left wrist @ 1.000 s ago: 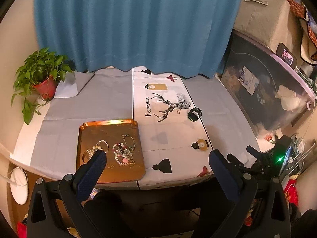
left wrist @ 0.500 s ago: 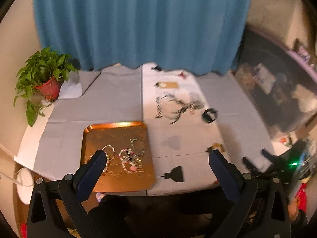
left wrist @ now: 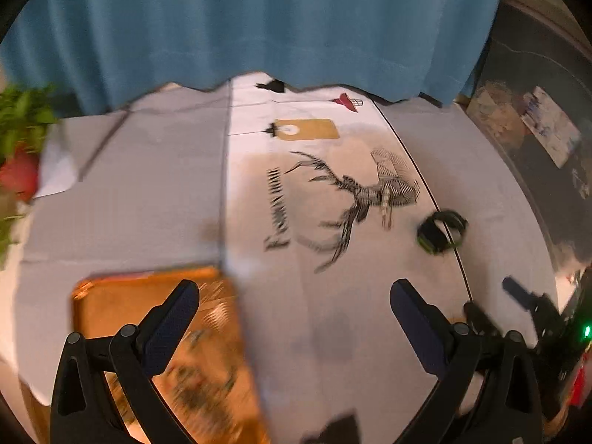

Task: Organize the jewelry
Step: 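Grasp the pearl hairpin with the left tool while the right tool grasps the black-green watch, then carry the pearl hairpin and watch over the copper tray and release both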

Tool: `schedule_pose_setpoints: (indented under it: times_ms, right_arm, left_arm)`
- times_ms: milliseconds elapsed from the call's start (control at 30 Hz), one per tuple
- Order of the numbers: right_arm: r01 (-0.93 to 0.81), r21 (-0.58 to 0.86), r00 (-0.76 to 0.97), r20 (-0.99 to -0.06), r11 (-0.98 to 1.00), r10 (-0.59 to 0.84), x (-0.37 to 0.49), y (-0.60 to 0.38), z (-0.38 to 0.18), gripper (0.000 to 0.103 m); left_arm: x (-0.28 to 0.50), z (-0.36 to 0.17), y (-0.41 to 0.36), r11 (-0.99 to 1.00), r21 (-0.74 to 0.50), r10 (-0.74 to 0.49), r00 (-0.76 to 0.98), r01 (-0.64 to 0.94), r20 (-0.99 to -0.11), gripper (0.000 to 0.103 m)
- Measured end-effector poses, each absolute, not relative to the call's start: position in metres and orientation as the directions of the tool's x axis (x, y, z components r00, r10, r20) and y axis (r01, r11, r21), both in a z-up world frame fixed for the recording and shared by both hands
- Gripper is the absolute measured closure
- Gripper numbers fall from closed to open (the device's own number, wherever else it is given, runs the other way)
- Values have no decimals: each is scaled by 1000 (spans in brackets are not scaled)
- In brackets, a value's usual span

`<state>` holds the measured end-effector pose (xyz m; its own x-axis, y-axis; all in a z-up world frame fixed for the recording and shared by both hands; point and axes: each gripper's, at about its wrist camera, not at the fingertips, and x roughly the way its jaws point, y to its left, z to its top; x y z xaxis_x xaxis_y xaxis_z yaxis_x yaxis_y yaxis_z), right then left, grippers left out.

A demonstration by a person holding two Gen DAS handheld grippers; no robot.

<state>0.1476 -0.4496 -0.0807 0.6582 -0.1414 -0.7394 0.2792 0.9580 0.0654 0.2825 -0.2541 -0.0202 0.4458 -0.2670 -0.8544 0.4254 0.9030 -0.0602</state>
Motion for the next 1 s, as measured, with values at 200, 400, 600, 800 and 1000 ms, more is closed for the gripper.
schedule_pose_setpoints:
  times_ms: [200,400,600,800,1000]
  right_arm:
    - [268,37,617,-774,963,-142,203,-473,-123,18]
    - [230,1,602,-786,973,-142,227,-484,-142,15]
    - [217,2,610,-781,976,-134,240,-492,-140,29]
    - [199,6,626,-770,980,-122,229,-487,-131,60]
    - [208,7,650,-748,978,-133,191,-476,-104,60]
  left_arm:
    - [335,-74,-332,853,-79,-291,345,515,-892,3]
    - [356,-122,-388,811,-43,-236,259,583,-937,6]
    - [354,-126,-408,766,11,-240,301,643,-923,57]
    - [338,-113,-403,731,-19,-281,276,682,-919,99]
    - [304,-75,-367,741,-69,-353,300,667,-886,99]
